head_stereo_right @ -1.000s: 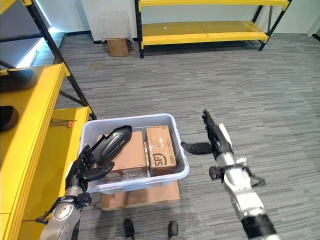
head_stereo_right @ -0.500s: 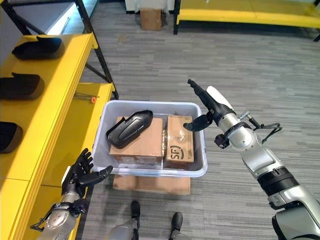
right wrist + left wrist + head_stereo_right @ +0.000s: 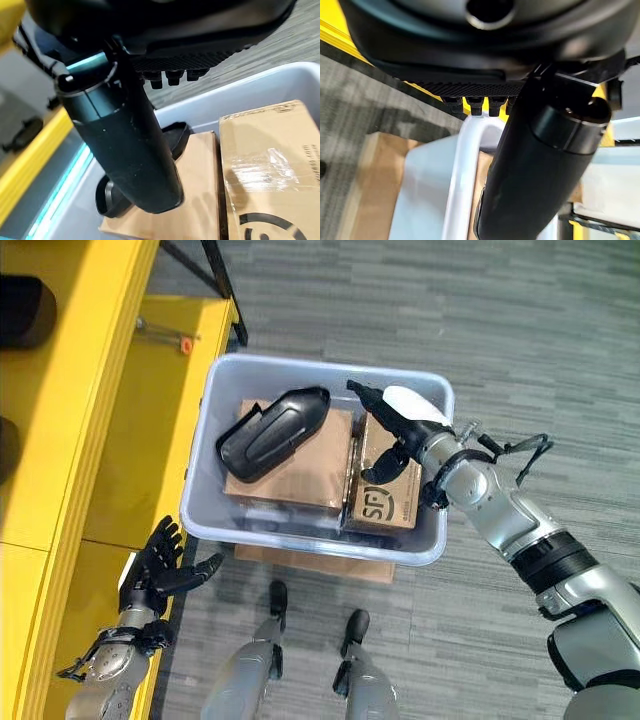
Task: Move parts from the plastic box to the shelf.
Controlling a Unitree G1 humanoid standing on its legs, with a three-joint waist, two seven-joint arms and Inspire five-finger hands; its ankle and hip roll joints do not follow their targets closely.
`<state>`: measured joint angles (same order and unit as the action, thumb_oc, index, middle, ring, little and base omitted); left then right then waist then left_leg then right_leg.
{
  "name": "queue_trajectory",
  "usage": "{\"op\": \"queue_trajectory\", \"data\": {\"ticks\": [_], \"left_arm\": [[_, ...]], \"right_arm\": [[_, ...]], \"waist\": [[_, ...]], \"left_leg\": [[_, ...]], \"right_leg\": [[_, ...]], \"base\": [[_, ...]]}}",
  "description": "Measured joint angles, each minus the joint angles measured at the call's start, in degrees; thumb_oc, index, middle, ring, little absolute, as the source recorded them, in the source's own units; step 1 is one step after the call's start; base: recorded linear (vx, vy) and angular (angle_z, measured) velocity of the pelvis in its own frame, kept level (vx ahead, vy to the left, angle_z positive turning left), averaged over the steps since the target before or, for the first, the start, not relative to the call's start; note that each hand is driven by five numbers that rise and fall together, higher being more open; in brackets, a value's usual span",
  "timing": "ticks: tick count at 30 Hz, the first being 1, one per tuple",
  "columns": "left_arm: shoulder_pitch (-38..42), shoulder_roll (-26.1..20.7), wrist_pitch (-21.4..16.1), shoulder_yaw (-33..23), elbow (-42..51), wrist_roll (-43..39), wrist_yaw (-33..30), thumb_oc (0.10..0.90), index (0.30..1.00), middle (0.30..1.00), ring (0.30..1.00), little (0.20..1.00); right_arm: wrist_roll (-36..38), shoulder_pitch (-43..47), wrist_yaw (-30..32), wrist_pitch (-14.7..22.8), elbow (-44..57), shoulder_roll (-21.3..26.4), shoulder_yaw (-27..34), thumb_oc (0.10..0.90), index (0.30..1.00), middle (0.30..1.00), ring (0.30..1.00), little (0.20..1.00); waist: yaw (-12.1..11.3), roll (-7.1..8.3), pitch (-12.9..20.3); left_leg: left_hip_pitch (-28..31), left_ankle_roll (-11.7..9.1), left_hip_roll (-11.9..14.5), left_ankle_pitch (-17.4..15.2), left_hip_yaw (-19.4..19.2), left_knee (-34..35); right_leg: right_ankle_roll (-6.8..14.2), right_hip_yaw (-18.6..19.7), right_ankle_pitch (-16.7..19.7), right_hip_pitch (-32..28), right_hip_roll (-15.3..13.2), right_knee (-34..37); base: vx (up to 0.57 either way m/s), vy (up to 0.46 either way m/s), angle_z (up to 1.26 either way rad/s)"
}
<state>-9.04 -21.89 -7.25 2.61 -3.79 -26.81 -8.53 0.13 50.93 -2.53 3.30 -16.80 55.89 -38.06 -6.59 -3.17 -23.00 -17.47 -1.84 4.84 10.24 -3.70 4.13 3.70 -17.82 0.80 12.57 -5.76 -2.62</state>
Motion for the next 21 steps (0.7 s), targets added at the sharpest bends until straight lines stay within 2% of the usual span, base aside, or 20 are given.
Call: {"op": "queue_trajectory", "data": {"ticks": [10,12,18,21], "left_arm": [[1.61,-0.07,-0.34,-0.61,-0.13,0.02,-2.43,0.900,1.000,1.000,1.000,1.000],[1.63,-0.25,-0.35,-0.70,-0.10,0.02,-2.65,0.900,1.000,1.000,1.000,1.000],[2.22,-0.28,-0.99,-0.64,0.06,0.03,-3.67,0.900,1.000,1.000,1.000,1.000],[2.97,-0.28,-1.44,-0.60,0.01,0.03,-3.99,0.900,1.000,1.000,1.000,1.000]], "right_arm": [[-4.57,6.78,0.63,-0.04,0.07,-0.08,-2.13,0.900,1.000,1.000,1.000,1.000],[-5.03,9.16,1.20,-0.15,0.03,-0.07,-4.61,0.900,1.000,1.000,1.000,1.000],[-8.34,13.03,2.01,-0.10,-1.98,-2.23,-6.70,0.900,1.000,1.000,1.000,1.000],[-9.13,13.16,2.34,-0.39,-2.24,-2.38,-6.82,0.900,1.000,1.000,1.000,1.000]], "waist": [[-1.84,1.35,-3.53],[-1.96,1.60,-4.12],[-2.24,1.63,-4.62],[-3.27,1.69,-4.66]], "left_leg": [[-2.27,-0.31,-0.05,0.22,1.28,-0.73],[-2.49,-0.39,-0.08,0.28,1.33,-0.77],[-4.56,-0.57,-0.01,0.96,2.30,-0.84],[-5.75,-0.70,0.00,1.31,2.54,-0.84]], "right_leg": [[-0.32,-0.93,-4.39,4.74,-1.27,-8.10],[-0.33,-0.92,-5.04,5.50,-1.52,-9.36],[-0.83,-1.49,-5.94,8.23,-1.80,-11.77],[-0.86,-1.68,-6.61,9.92,-2.04,-13.37]], "base": [[-0.01,-0.005,0.07],[0.00,0.000,0.00],[0.00,-0.001,0.03],[0.01,-0.013,0.07]]}}
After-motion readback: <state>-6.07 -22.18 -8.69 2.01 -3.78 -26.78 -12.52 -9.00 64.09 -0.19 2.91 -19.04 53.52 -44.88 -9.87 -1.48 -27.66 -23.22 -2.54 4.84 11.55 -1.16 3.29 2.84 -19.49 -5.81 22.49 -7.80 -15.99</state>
